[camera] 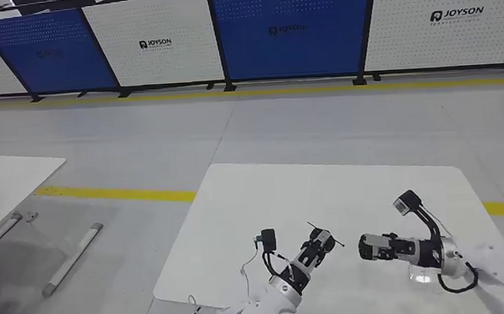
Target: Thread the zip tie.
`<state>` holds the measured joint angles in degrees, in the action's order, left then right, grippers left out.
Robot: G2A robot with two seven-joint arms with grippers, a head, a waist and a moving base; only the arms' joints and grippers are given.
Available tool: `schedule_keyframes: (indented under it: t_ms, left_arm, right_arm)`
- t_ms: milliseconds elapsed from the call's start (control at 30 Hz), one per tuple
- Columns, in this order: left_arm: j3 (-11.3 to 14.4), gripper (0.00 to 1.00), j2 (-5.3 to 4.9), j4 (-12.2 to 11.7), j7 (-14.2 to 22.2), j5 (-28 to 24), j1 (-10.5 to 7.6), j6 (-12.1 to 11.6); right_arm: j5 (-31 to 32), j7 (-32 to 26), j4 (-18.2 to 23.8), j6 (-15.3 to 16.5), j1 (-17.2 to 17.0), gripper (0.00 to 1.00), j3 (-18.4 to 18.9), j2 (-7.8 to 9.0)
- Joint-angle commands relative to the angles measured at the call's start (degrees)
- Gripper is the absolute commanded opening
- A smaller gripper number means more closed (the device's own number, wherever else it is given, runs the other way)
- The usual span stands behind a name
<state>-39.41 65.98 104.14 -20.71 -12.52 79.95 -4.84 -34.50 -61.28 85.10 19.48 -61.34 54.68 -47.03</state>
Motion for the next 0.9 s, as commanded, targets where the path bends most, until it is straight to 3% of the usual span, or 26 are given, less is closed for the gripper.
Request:
schedule_keyframes:
  t_ms: [0, 167, 367, 400, 433, 467, 700, 867]
  left_arm:
    - [0.0, 0.0, -0.03, 0.0, 0.1, 0.0, 0.01, 0.0]
    - [-0.1, 0.0, 0.0, -0.1, 0.3, 0.0, 0.04, 0.1]
    - [0.1, 0.0, 0.71, -0.3, 1.3, 0.4, 0.09, 0.8]
    - [0.0, 0.0, 0.86, -0.1, 1.6, 0.0, 0.11, 1.0]
    - [-0.1, 0.0, 0.95, 0.1, 1.7, -0.1, 0.1, 1.3]
    - [-0.2, 0.0, 1.04, 0.3, 1.8, -0.1, 0.1, 1.4]
    - [-1.3, 0.0, 1.49, 1.5, 4.0, -2.5, 0.74, 2.9]
    - [-2.0, 0.0, 1.82, 1.3, 4.2, -2.5, 1.18, 3.0]
  right_arm:
    - [0.1, 0.0, 0.2, 0.0, -0.1, 1.0, 0.1, 0.05]
    - [0.9, 0.8, 0.4, -0.8, -0.3, 1.0, 0.0, 0.0]
    - [1.7, -0.1, 1.0, -1.1, 0.3, 1.0, -0.9, -0.79]
    - [1.7, -0.3, 0.7, -1.1, 0.5, 0.89, -1.1, -0.98]
    - [1.7, -0.5, 0.5, -1.0, 0.6, 0.45, -1.2, -1.13]
    - [1.7, -0.8, 0.2, -1.1, 0.7, 0.37, -1.4, -1.26]
    - [1.6, -2.2, -1.6, -1.4, 1.4, 0.08, -1.8, -2.04]
    - [1.8, -3.0, -2.1, -1.5, 1.5, 0.0, -1.7, -2.45]
